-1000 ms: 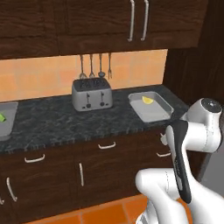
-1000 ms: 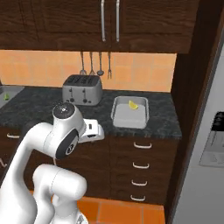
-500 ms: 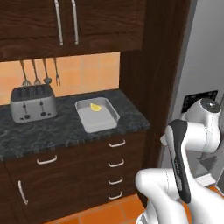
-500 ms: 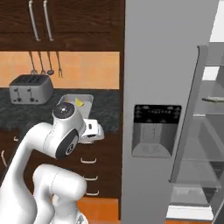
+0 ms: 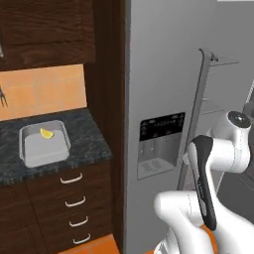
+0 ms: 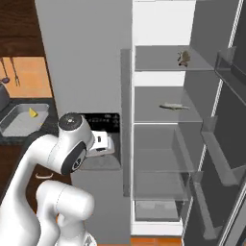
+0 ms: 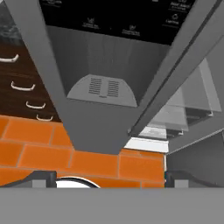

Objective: Place one lemon wedge and one fish in each tupperware on the nearby counter, to pack two identical lunches.

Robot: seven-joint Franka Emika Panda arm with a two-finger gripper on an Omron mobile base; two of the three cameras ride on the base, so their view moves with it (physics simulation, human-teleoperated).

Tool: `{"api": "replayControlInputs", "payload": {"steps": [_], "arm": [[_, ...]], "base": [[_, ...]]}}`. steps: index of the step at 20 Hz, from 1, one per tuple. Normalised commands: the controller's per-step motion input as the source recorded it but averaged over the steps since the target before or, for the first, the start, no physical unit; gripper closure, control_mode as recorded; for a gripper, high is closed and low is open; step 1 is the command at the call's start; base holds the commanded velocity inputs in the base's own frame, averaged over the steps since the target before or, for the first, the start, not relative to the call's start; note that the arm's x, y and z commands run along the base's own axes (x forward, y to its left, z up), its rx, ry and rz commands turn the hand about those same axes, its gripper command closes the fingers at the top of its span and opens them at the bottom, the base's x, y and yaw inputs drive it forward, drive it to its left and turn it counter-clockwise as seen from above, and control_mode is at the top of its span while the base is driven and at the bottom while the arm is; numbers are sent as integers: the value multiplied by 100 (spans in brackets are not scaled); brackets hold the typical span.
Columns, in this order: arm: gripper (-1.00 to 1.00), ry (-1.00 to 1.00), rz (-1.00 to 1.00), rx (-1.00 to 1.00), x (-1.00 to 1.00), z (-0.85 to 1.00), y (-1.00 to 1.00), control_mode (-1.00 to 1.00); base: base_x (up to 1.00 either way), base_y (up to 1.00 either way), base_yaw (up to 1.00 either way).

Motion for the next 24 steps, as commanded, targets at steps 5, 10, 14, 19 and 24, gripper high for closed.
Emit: {"api": "replayControlInputs", "payload": {"steps": [5,10,14,19,24], "arm": [[-100,0,0,0,0,0,0,100],[-100,0,0,0,0,0,0,100],[-100,0,0,0,0,0,0,100],[-100,0,0,0,0,0,0,100],[-100,0,0,0,0,0,0,100]], "base": [[5,-88,0],[28,-50,13],[35,3,14],[39,-12,24],[29,-36,29]]}}
